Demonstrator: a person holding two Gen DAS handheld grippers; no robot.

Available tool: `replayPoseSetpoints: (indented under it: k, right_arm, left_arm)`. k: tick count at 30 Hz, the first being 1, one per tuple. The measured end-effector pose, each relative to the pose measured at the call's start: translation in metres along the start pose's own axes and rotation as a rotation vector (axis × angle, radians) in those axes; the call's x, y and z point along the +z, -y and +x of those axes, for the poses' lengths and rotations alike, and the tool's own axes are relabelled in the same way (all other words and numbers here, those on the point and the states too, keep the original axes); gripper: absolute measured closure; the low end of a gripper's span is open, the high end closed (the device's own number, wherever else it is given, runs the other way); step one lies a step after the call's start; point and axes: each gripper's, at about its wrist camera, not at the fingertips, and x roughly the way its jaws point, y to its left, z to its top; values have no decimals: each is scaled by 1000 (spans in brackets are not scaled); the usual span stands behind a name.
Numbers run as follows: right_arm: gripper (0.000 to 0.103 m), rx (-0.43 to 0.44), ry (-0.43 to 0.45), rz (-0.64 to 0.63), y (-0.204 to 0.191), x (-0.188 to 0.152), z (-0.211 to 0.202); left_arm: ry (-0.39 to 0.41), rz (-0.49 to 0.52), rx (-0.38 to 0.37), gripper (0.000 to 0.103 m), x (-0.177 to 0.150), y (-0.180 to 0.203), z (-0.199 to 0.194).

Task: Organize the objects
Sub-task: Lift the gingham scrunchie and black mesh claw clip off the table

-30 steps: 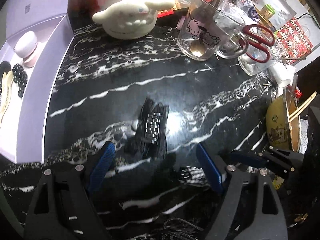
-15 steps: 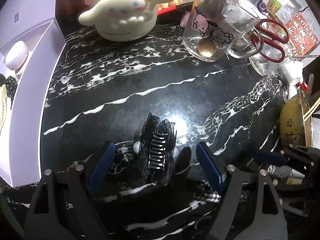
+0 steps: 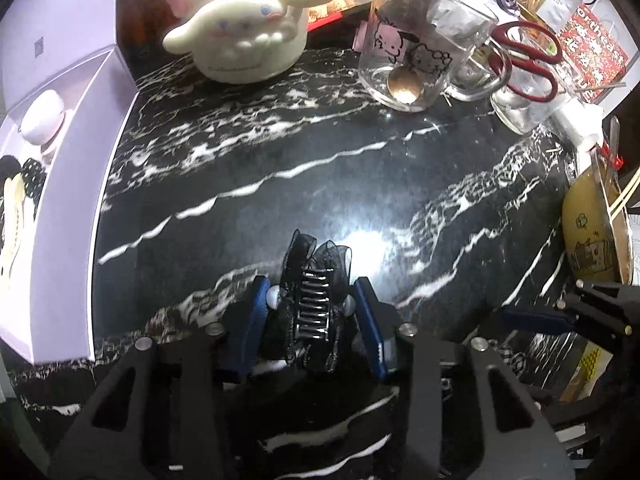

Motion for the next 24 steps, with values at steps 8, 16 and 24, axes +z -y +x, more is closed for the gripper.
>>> replayPoseSetpoints:
  k: [8,16,24]
  right_arm:
    - [52,8,-22,-47,-14,-17,6]
    - [52,38,-22,-86,-32,-36,7]
    - [52,15,-6,-89,-42,-39,7]
  left_arm:
    - [-22,-52,1,62,-29,-15,-13]
    - [-49,-98,21,62,-73,-27,-31]
    - [-57,-142,25,62,-99,-19,-31]
